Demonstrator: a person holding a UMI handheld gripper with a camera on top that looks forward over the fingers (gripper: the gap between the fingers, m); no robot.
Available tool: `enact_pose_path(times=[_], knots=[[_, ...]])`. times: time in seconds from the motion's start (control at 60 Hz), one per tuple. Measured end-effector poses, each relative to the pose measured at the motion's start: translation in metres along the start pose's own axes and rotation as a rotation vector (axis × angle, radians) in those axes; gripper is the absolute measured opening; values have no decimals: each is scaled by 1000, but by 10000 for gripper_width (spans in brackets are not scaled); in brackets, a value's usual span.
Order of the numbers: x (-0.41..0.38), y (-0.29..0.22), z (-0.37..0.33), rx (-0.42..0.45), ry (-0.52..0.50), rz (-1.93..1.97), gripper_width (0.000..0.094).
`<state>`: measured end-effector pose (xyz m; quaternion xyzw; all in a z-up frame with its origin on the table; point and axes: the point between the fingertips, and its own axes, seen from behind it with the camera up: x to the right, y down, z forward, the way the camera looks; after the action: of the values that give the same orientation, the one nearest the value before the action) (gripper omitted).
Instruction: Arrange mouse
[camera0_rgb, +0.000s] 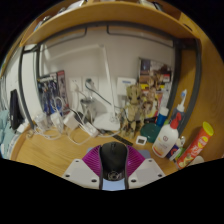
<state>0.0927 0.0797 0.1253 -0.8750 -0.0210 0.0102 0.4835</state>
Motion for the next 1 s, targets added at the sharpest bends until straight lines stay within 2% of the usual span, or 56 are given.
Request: enact_pose_path(times=[0.217, 0.383, 0.5, 0.533, 0.55, 0.567, 0.583, 0.683, 0.8, 0.817, 1.0], knots=[[19, 73, 76, -110, -32, 5, 284], [27, 105, 90, -171, -49, 11, 292], [29, 104, 88, -145, -59, 47, 310], [30, 106, 88, -146, -53, 41, 413], [30, 106, 88, -146, -50, 40, 381], [30, 106, 88, -145, -46, 40, 440], [31, 106, 89, -144, -41, 41, 422], [31, 107, 89, -149, -33, 63, 493], [27, 111, 80, -188, -44, 47, 845], [27, 112, 77, -194, -45, 38, 874], [31, 113, 22, -247, 6, -23, 861]])
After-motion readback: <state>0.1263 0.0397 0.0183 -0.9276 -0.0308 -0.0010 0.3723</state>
